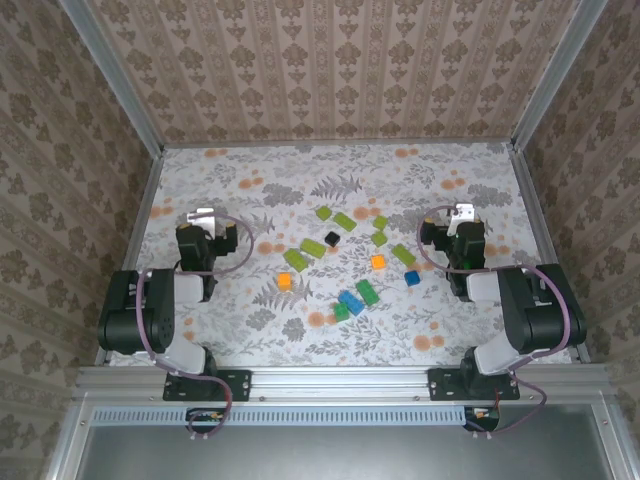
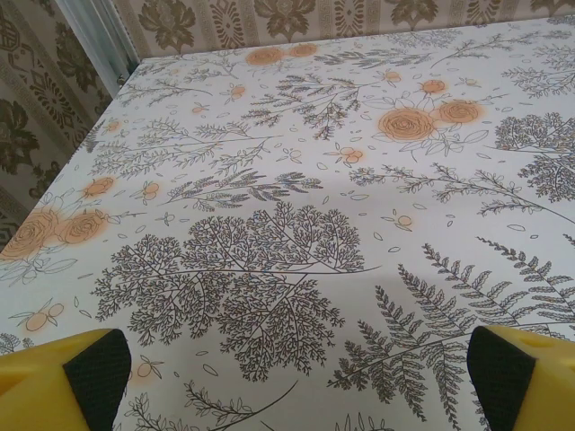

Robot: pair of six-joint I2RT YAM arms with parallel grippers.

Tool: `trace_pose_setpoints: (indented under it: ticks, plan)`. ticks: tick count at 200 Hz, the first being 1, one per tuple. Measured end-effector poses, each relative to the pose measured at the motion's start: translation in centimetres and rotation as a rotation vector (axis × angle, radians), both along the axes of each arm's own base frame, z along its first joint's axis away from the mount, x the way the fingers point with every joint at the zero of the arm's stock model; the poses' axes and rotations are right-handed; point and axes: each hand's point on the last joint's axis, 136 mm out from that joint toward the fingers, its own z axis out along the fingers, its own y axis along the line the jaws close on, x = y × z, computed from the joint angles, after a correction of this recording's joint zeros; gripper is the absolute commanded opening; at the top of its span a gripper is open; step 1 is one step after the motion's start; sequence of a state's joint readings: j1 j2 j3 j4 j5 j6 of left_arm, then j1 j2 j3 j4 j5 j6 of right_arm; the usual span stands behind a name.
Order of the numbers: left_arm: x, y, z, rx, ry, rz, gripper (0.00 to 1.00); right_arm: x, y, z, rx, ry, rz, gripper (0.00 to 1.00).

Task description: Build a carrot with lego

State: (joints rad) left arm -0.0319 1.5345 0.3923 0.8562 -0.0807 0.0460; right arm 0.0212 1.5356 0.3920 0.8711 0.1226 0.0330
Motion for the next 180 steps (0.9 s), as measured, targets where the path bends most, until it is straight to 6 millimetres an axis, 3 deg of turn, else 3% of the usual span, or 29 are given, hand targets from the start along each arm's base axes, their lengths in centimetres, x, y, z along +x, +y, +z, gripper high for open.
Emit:
trace_pose_setpoints:
  ticks: [180]
  plan:
    - [-0.22, 0.34, 0.03, 0.024, 0.010, 0.041, 1.00, -0.15, -0.28, 0.02, -0.011, 0.048, -0.033, 1.00]
